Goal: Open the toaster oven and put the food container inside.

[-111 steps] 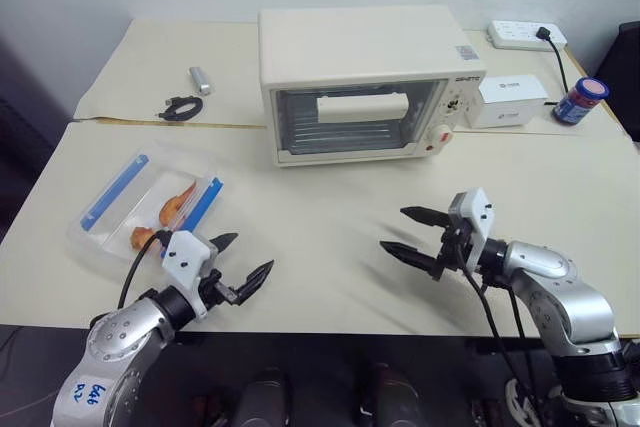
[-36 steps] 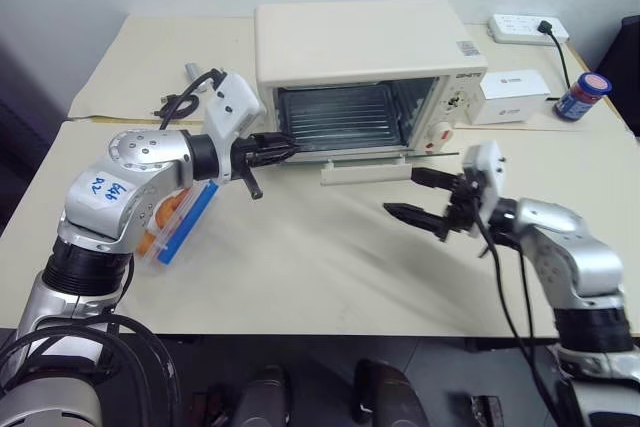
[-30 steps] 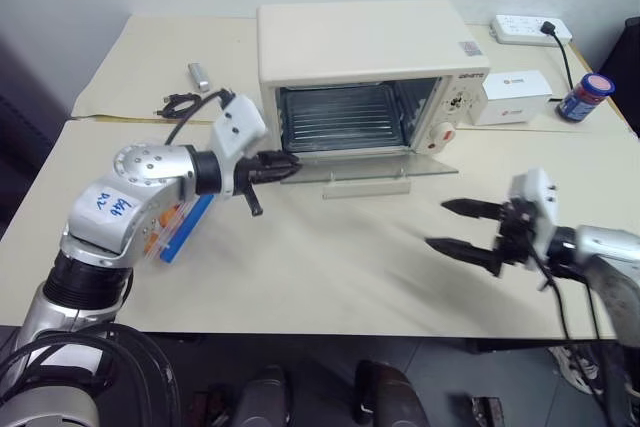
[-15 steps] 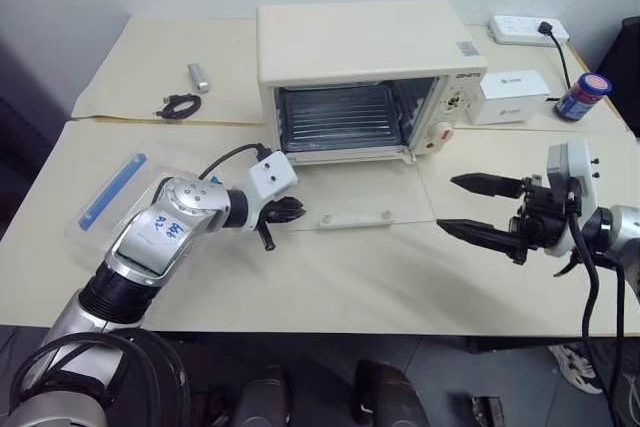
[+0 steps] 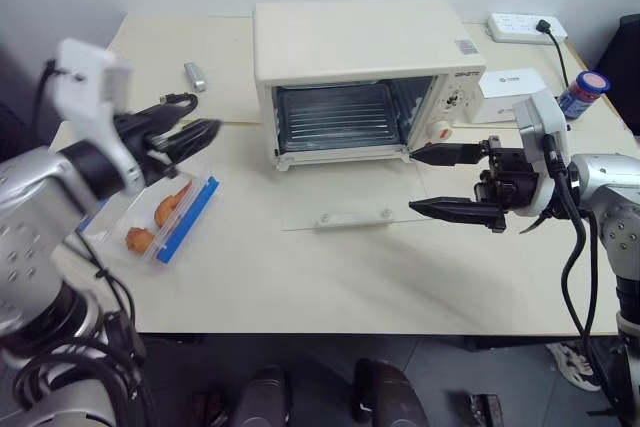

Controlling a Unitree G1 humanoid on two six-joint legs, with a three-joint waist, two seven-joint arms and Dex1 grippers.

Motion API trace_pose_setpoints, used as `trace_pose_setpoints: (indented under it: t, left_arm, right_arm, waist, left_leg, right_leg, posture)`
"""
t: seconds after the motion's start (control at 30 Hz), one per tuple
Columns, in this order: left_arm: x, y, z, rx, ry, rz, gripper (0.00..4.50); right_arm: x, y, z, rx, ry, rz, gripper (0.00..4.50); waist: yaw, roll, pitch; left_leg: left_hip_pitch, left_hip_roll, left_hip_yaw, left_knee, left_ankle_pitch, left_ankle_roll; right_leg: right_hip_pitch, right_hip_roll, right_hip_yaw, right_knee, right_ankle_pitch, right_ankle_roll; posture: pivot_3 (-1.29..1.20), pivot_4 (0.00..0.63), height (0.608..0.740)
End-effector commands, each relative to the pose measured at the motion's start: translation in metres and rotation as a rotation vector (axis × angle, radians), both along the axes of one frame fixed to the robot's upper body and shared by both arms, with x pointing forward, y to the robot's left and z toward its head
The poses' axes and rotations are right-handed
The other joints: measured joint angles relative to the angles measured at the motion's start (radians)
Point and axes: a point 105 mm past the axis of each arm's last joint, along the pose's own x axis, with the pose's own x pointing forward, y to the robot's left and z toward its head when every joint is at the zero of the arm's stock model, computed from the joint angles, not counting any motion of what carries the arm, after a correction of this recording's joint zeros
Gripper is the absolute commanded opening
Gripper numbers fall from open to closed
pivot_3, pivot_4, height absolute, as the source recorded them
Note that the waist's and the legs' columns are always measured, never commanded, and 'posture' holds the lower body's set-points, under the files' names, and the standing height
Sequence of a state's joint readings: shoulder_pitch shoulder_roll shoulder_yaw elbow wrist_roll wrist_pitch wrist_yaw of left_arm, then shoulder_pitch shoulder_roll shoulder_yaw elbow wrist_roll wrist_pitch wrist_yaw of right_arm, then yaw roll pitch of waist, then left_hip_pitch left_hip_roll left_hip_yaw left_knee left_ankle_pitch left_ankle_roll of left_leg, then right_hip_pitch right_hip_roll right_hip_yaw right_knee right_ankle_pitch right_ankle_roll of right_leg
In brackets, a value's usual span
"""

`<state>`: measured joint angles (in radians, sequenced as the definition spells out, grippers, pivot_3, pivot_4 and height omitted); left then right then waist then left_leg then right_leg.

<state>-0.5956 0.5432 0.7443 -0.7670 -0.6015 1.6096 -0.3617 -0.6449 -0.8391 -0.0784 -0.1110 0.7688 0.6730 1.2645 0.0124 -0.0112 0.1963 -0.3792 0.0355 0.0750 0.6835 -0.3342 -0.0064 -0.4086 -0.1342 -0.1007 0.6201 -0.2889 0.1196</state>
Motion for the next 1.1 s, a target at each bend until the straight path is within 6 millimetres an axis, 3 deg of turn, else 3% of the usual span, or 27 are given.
trace_pose_setpoints:
  t: [0.03,0.07,0.23,0.33,0.5,0.63,0.77,1.03,1.1]
  left_arm:
    - [-0.030,0.035,-0.007,-0.056,-0.072,0.247,4.15]
    - [-0.035,0.041,-0.012,-0.067,-0.069,0.292,4.47]
    - [-0.075,0.082,-0.044,-0.264,-0.065,0.680,4.49]
    - [-0.088,0.083,-0.067,-0.368,-0.009,0.791,4.49]
    - [-0.106,0.072,-0.078,-0.584,0.151,0.871,4.49]
    - [-0.097,0.080,-0.088,-0.706,0.314,0.967,4.49]
    - [-0.079,0.087,-0.088,-0.710,0.372,0.978,4.49]
    - [-0.053,0.097,-0.109,-0.716,0.508,0.996,4.49]
    - [-0.050,0.098,-0.113,-0.731,0.529,1.003,4.11]
  right_arm:
    - [-0.001,0.007,0.010,0.004,0.000,0.098,4.50]
    - [-0.001,0.008,0.010,0.002,0.002,0.112,4.50]
    - [0.008,0.021,0.013,-0.013,-0.054,0.175,4.50]
    - [0.012,0.027,0.015,-0.001,-0.063,0.207,4.50]
    - [0.012,0.032,0.015,-0.002,-0.071,0.233,4.50]
    - [0.010,0.031,0.015,0.010,-0.068,0.227,4.50]
    - [0.004,0.028,0.013,0.013,-0.065,0.208,4.50]
    - [-0.008,0.027,0.017,0.037,-0.066,0.155,4.50]
    - [-0.012,0.026,0.017,0.040,-0.066,0.147,4.50]
  waist:
    - [-0.005,-0.003,0.001]
    - [-0.007,-0.004,0.001]
    - [-0.004,-0.007,0.000]
    - [0.001,-0.008,0.000]
    - [-0.004,-0.011,-0.002]
    - [0.009,-0.009,-0.002]
    - [0.007,-0.009,-0.002]
    - [0.004,-0.008,-0.002]
    - [0.003,-0.008,-0.002]
  left_leg:
    - [0.000,0.000,-0.003,0.001,0.000,0.000]
    - [0.000,0.000,-0.005,0.001,0.000,0.000]
    - [0.000,-0.001,-0.008,0.001,0.000,-0.001]
    - [0.000,-0.002,-0.008,0.001,0.000,-0.001]
    - [0.003,0.004,-0.009,0.000,-0.003,-0.002]
    - [0.009,0.003,-0.009,0.001,-0.002,-0.002]
    - [0.011,0.001,-0.009,0.000,-0.002,-0.002]
    - [0.009,0.001,-0.008,-0.002,-0.004,-0.003]
    - [0.009,0.002,-0.007,-0.002,-0.004,-0.003]
  right_leg:
    - [0.000,0.000,0.000,0.000,0.000,0.000]
    - [0.000,0.000,0.000,0.000,0.000,0.000]
    - [0.001,-0.002,-0.001,0.000,0.000,0.000]
    - [0.002,-0.002,-0.001,0.001,0.000,0.000]
    - [0.002,-0.007,0.008,0.002,0.000,-0.002]
    - [0.007,-0.011,0.008,0.000,-0.002,-0.006]
    - [0.011,-0.007,0.006,-0.002,-0.003,-0.007]
    - [0.010,0.001,-0.001,-0.003,-0.004,-0.009]
    - [0.010,0.001,-0.002,-0.003,-0.004,-0.008]
  posture:
    - [0.00,0.150,0.740]
    - [0.00,0.150,0.740]
    - [0.00,0.150,0.740]
    - [0.00,0.150,0.740]
    - [0.00,0.150,0.740]
    - [0.00,0.150,0.740]
    - [0.00,0.150,0.740]
    - [0.00,0.150,0.740]
    - [0.00,0.150,0.740]
